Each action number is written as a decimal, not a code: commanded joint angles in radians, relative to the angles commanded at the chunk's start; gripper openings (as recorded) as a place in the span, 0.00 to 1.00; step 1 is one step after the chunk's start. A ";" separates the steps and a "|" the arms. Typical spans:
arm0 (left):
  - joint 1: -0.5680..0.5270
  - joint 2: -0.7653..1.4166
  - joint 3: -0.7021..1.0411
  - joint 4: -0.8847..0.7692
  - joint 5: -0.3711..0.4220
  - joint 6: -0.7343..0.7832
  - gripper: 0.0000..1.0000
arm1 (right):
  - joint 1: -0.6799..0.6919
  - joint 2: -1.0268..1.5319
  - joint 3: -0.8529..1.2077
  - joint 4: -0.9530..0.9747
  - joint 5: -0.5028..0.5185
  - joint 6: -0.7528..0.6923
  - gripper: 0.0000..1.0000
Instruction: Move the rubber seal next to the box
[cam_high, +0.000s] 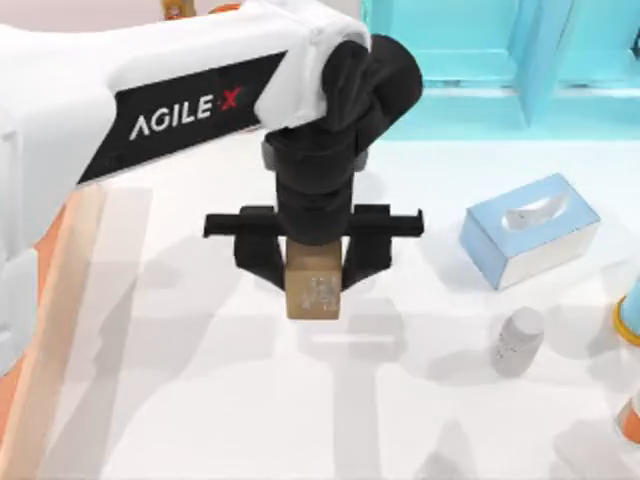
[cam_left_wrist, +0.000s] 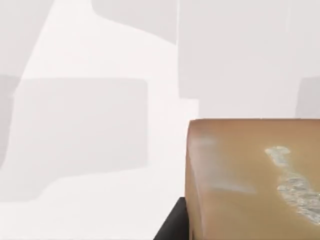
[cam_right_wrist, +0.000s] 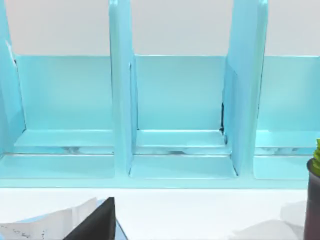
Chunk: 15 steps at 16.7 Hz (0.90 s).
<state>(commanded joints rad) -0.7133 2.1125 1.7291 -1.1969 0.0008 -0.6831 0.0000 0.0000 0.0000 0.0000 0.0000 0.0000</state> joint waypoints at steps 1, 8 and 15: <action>0.019 -0.036 -0.028 -0.009 0.000 0.017 0.00 | 0.000 0.000 0.000 0.000 0.000 0.000 1.00; 0.131 -0.326 -0.235 -0.074 -0.001 0.124 0.00 | 0.000 0.000 0.000 0.000 0.000 0.000 1.00; 0.243 -0.615 -0.447 -0.140 -0.001 0.233 0.00 | 0.000 0.000 0.000 0.000 0.000 0.000 1.00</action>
<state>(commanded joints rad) -0.4701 1.4971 1.2825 -1.3364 0.0000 -0.4506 0.0000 0.0000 0.0000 0.0000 0.0000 0.0000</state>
